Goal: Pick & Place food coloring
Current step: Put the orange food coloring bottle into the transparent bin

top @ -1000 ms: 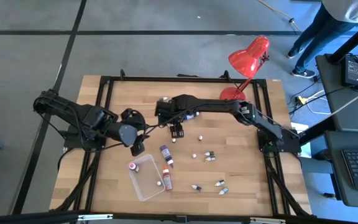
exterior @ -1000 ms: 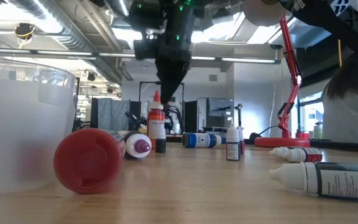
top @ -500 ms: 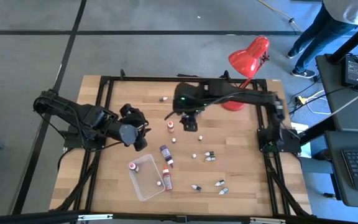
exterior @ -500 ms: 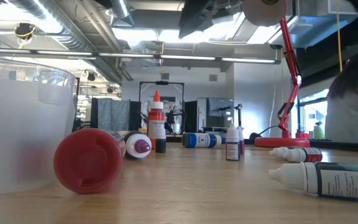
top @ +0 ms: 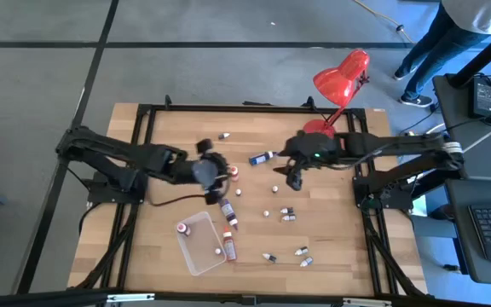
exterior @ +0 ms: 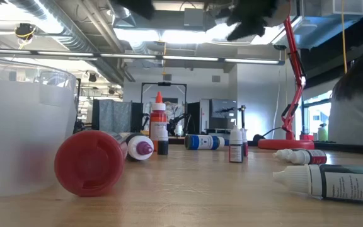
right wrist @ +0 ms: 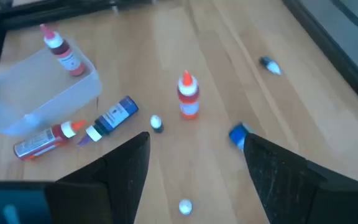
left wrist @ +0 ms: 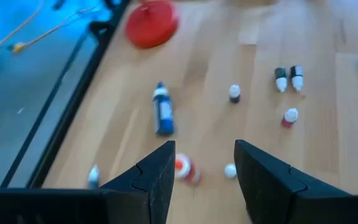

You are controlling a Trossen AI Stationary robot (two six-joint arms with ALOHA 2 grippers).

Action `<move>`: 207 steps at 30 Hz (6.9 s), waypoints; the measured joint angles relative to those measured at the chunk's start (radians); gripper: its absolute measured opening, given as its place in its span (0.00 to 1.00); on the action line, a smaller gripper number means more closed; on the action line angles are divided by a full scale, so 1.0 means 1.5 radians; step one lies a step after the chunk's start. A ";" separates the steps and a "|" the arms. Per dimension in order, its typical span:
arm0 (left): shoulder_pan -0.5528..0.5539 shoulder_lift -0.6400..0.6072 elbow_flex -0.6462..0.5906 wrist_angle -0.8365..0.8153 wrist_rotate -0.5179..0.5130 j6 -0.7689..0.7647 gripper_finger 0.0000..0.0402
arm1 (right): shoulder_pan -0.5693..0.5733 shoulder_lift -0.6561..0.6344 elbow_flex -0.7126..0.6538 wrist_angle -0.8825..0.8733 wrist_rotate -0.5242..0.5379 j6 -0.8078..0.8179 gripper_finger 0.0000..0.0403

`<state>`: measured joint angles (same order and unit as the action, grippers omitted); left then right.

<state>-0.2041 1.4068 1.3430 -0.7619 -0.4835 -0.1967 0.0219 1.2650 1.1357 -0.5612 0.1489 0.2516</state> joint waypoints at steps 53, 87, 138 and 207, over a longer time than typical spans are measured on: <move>0.182 0.087 -0.163 0.182 0.194 0.063 0.50 | 0.014 -0.106 -0.119 0.001 0.087 0.088 0.65; 0.193 0.131 -0.259 0.337 0.200 0.064 0.36 | 0.014 -0.106 -0.119 0.001 0.097 0.089 0.65; -0.316 0.002 -0.147 -0.113 -0.085 -0.748 0.30 | 0.014 -0.087 -0.118 0.008 0.098 0.039 0.65; -0.298 0.175 -0.148 -0.121 -0.155 -0.785 0.38 | 0.014 -0.033 -0.119 0.067 0.079 0.035 0.65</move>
<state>-0.6518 1.6688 1.1210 -0.9430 -0.7164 -1.3746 0.0433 1.2156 0.9569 -0.4603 0.2668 0.3046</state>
